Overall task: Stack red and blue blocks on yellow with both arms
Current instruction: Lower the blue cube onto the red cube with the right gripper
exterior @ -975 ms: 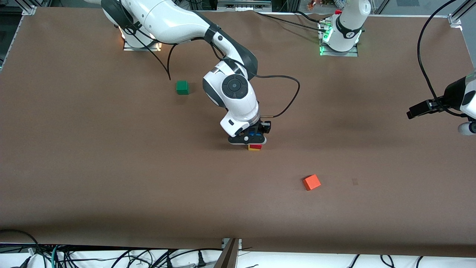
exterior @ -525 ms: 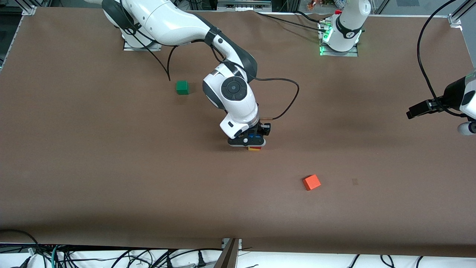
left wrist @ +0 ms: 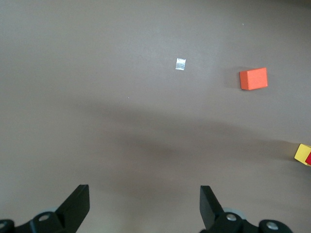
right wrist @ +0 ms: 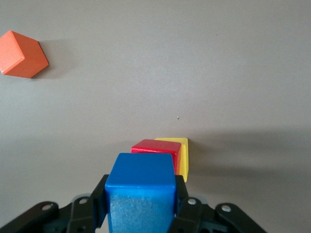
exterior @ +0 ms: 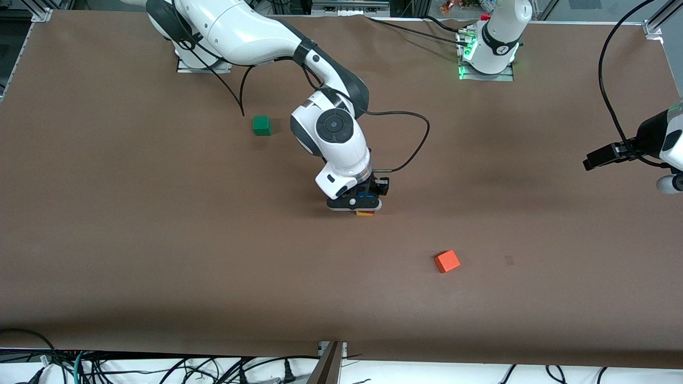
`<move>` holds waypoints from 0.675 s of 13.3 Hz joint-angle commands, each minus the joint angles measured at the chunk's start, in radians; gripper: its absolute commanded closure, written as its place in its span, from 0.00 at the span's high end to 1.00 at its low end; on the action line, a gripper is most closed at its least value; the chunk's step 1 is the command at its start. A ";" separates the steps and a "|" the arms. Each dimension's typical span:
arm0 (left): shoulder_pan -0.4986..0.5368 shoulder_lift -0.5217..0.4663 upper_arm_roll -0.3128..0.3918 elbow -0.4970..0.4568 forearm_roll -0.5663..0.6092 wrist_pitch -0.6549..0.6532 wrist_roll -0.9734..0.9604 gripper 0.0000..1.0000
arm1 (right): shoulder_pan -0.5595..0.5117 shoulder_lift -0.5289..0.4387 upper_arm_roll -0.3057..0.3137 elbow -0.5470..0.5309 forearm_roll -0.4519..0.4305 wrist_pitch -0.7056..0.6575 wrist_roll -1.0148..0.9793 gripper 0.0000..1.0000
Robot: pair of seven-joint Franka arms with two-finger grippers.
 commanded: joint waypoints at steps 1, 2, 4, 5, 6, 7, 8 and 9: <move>0.008 -0.003 -0.003 -0.003 -0.024 0.010 0.021 1.00 | 0.008 0.023 -0.002 0.043 -0.011 -0.001 0.014 0.74; 0.008 -0.003 -0.003 -0.003 -0.024 0.010 0.021 1.00 | 0.008 0.023 -0.002 0.043 -0.011 -0.001 0.014 0.74; 0.008 -0.003 -0.003 -0.003 -0.024 0.010 0.021 1.00 | 0.008 0.023 -0.002 0.043 -0.011 -0.001 0.014 0.76; 0.008 -0.003 -0.003 -0.003 -0.024 0.010 0.021 1.00 | 0.008 0.023 -0.002 0.043 -0.011 -0.001 0.014 0.77; 0.008 -0.003 -0.003 -0.003 -0.024 0.010 0.021 1.00 | 0.008 0.022 -0.002 0.043 -0.010 -0.004 0.012 0.86; 0.008 -0.003 -0.003 -0.003 -0.024 0.010 0.021 1.00 | 0.006 0.017 -0.004 0.043 -0.010 -0.016 0.012 0.99; 0.008 -0.003 -0.003 -0.003 -0.024 0.010 0.021 1.00 | -0.002 0.013 0.002 0.043 -0.005 -0.042 0.012 1.00; 0.008 -0.003 -0.003 -0.003 -0.024 0.010 0.021 1.00 | -0.014 0.005 0.004 0.045 -0.004 -0.086 0.011 1.00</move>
